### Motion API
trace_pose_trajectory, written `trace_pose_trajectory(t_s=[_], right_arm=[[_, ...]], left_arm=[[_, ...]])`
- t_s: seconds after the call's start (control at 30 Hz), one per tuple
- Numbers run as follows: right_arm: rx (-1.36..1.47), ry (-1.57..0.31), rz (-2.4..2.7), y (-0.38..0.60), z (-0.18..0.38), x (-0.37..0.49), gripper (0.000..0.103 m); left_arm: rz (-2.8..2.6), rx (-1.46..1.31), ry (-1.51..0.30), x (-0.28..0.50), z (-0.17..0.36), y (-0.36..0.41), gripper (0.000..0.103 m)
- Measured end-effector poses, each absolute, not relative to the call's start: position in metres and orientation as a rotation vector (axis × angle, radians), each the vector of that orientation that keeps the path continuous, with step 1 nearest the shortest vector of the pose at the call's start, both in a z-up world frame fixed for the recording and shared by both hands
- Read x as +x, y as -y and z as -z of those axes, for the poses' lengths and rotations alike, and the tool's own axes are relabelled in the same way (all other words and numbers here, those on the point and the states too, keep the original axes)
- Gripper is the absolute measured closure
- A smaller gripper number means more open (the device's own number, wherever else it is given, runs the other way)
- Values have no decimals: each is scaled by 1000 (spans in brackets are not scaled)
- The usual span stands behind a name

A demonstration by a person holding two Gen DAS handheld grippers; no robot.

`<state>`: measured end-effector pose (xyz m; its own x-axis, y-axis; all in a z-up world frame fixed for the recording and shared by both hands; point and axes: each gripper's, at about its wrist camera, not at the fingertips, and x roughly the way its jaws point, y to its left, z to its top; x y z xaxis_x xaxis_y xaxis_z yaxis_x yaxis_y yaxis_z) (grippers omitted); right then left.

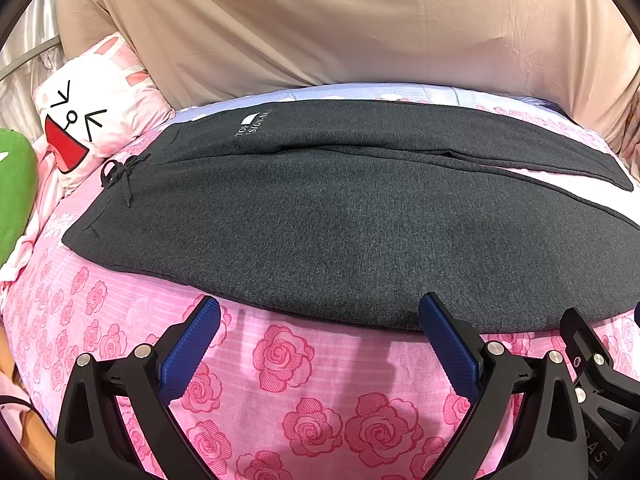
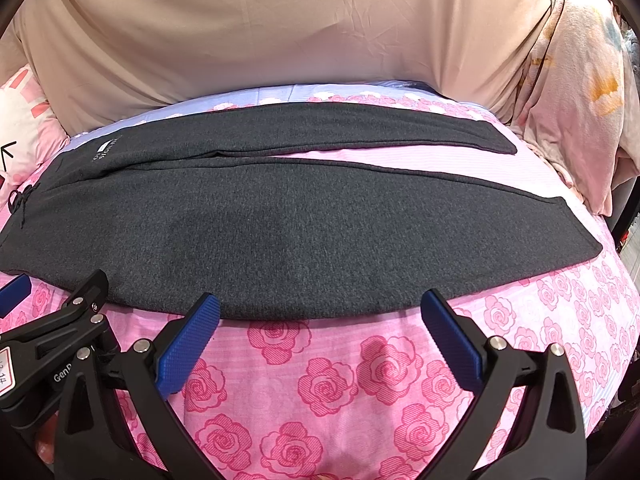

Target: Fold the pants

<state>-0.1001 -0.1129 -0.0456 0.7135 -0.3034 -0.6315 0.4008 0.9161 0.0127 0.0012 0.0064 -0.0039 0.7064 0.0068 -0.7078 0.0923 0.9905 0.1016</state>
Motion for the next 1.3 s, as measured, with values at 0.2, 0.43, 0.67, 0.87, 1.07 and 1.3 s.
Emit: trace_pose_trajectory(t_s=[0.2, 0.43, 0.67, 0.87, 1.07, 1.3], right_arm=[[141, -667, 347, 121, 39, -102, 5], [116, -616, 425, 203, 12, -107, 5], [99, -575, 443, 317, -12, -77, 5], [56, -677, 462, 410, -15, -3, 24], [140, -732, 482, 482, 5, 63, 24], [261, -806, 492, 526, 37, 106, 23]], left_arm=[[102, 66, -777, -2, -8, -23, 6], [95, -86, -736, 36, -60, -96, 6], [-76, 23, -604, 131, -101, -146, 5], [-138, -9, -718, 257, -85, -195, 5], [-260, -62, -823, 350, -43, -247, 6], [-276, -196, -977, 397, 9, -288, 6]])
